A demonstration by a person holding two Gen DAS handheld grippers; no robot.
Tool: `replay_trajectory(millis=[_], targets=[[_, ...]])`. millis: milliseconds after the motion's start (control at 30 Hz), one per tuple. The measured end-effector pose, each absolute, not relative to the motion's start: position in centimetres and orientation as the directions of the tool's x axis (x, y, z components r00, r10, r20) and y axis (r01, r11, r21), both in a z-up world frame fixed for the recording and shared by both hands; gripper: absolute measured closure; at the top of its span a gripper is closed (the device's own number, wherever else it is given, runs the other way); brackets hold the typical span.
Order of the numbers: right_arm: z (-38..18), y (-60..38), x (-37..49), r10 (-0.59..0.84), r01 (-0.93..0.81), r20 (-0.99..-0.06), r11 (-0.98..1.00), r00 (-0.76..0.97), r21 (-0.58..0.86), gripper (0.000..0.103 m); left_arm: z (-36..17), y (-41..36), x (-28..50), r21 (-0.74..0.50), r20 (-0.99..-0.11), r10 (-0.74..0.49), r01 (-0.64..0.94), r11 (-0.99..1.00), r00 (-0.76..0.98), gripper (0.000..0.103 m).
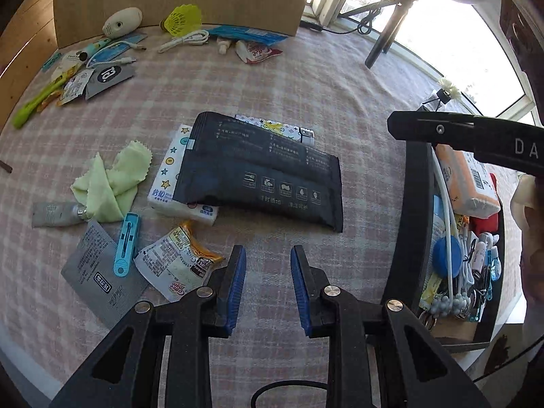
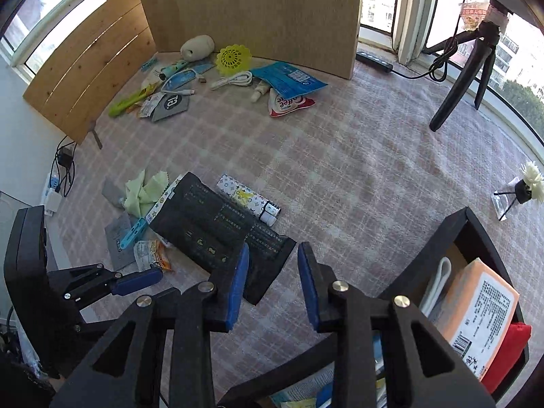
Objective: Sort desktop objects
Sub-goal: 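Move the right gripper back to the table over the black pouch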
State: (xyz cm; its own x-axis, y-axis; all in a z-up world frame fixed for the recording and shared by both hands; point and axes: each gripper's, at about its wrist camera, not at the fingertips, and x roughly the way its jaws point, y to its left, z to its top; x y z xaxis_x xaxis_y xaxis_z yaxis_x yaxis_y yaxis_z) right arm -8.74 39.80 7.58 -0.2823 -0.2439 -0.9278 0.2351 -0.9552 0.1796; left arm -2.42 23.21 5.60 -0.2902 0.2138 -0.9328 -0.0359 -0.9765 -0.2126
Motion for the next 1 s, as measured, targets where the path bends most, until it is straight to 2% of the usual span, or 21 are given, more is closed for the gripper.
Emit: replay_trajectory(millis=[267,400,1000], targets=[[3.1,37.3,-12.8,-0.341,0.278,-0.927,-0.916,-0.156,0.29,0.075,3.7,23.7,-3.0,-0.265,-0.93,0.25,0.02,-0.964,-0.268,0.077],[2.1,37.0,-13.7,-0.366,0.28,-0.922,-0.905,-0.128,0.32,0.074,3.4,24.4,-3.3,-0.223,-0.937,0.211,0.013,-0.975,-0.277,0.077],[1.0,36.6,-14.9,-0.361,0.29,-0.925,-0.904,-0.12,0.315,0.074,2.3,24.2,-4.4,-0.187,-0.942,0.171,0.03,-0.982,-0.288,0.077]])
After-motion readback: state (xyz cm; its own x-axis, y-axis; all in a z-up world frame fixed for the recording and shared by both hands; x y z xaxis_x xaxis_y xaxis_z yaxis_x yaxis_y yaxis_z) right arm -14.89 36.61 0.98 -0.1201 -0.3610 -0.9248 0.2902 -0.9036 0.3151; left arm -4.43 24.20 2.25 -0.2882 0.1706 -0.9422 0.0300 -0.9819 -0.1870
